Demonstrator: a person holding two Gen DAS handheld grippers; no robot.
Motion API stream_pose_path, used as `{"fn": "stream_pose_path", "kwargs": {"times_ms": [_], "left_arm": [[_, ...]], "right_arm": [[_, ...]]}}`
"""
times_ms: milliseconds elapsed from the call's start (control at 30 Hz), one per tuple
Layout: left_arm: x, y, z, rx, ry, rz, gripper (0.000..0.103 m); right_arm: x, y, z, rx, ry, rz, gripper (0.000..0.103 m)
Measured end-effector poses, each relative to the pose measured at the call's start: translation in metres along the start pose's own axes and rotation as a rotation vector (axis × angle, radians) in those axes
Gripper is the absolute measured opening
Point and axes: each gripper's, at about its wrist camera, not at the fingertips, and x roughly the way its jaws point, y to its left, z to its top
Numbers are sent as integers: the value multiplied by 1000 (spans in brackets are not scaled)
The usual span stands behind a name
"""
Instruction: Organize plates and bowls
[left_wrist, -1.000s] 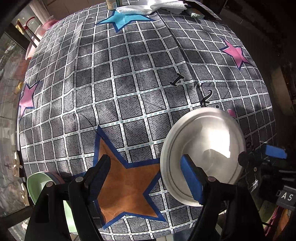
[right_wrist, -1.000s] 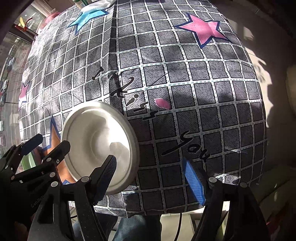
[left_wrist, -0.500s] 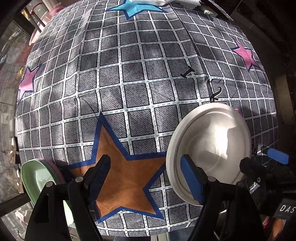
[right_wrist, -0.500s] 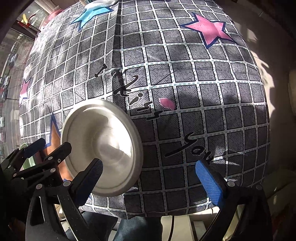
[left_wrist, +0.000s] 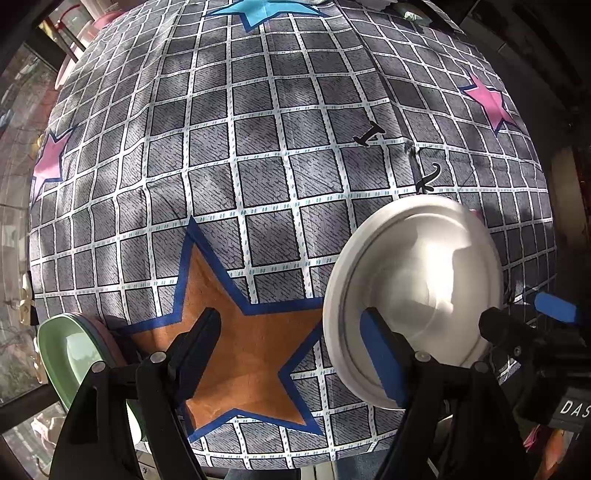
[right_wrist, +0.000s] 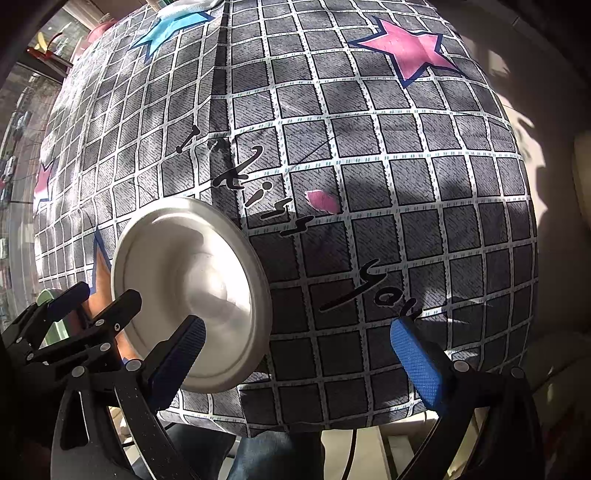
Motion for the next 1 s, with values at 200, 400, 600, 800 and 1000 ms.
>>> {"fn": "stream_pose_path", "kwargs": {"times_ms": [200,400,600,800,1000], "left_arm": [[-1,-3,1,5,0,4,81],[1,-7,1,9,4,6,81],[5,-9,2,10,14,3,81],[7,-10,1,8,15,2,81],[9,-9,4,9,17,2,81]], "right_arm": [[1,-3,0,16,-3,0,101],[3,-4,1,22,6,1,101],[9,-3,0,23,22,-4,101],[13,-3,-1,35,27,-1,101],[14,-6,7,38,25,8,101]]}}
